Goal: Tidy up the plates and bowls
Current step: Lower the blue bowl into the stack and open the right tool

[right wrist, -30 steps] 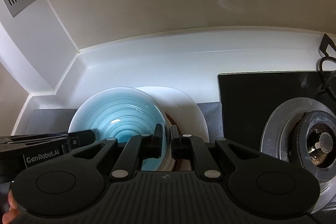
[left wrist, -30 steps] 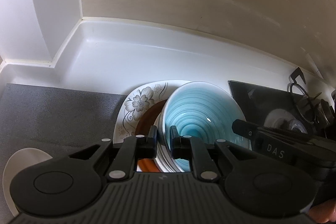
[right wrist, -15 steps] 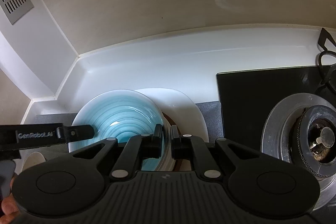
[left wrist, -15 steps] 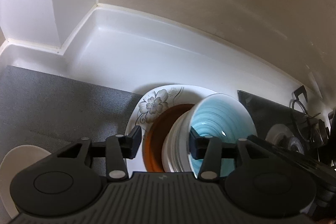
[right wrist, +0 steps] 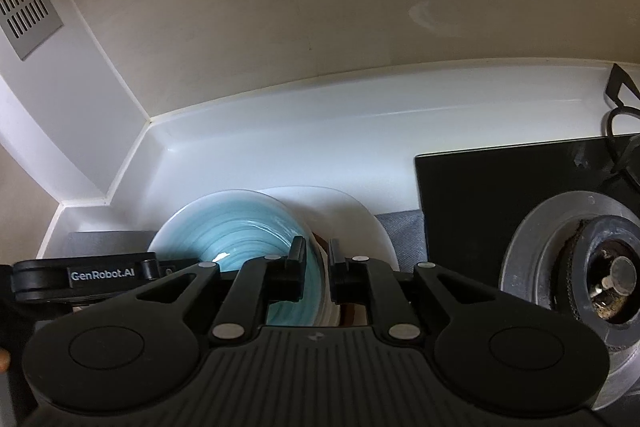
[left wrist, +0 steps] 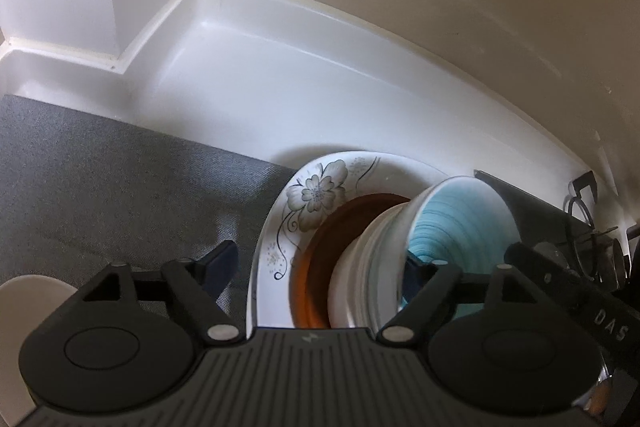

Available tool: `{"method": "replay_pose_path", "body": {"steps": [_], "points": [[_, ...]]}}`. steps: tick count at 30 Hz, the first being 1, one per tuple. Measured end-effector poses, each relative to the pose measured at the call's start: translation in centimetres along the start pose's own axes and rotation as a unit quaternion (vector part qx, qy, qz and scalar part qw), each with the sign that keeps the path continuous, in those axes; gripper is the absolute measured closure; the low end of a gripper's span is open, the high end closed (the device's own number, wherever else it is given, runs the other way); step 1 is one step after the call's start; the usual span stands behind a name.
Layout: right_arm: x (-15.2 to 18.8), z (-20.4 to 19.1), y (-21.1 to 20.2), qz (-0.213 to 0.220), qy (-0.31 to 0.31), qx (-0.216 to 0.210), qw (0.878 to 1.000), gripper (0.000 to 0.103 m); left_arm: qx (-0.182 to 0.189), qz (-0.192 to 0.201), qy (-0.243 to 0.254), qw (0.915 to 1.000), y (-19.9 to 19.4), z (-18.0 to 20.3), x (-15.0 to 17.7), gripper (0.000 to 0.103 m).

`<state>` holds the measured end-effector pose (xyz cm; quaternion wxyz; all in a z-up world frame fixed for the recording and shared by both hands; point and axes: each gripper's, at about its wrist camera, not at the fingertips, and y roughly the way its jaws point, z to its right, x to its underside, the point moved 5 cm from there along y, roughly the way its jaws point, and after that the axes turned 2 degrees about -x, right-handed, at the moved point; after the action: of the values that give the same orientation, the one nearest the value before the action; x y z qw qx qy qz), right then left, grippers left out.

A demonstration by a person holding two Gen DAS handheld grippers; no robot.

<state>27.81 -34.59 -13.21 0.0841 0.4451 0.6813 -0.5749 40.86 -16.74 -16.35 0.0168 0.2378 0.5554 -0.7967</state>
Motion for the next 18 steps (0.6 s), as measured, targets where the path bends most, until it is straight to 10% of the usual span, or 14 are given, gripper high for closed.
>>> {"method": "replay_pose_path", "body": {"steps": [10,18], "points": [[-3.3,-2.8,2.7,-0.023,-0.058,-0.032,0.998,0.064,0.026,0.002,-0.018,0.9995,-1.2,-0.4,0.2,0.017],[-2.9,-3.0,4.5,-0.074,-0.066,-0.002,0.995,0.066,0.024,0.01,-0.025,0.9994,-0.8,-1.3,-0.1,0.005]]}}
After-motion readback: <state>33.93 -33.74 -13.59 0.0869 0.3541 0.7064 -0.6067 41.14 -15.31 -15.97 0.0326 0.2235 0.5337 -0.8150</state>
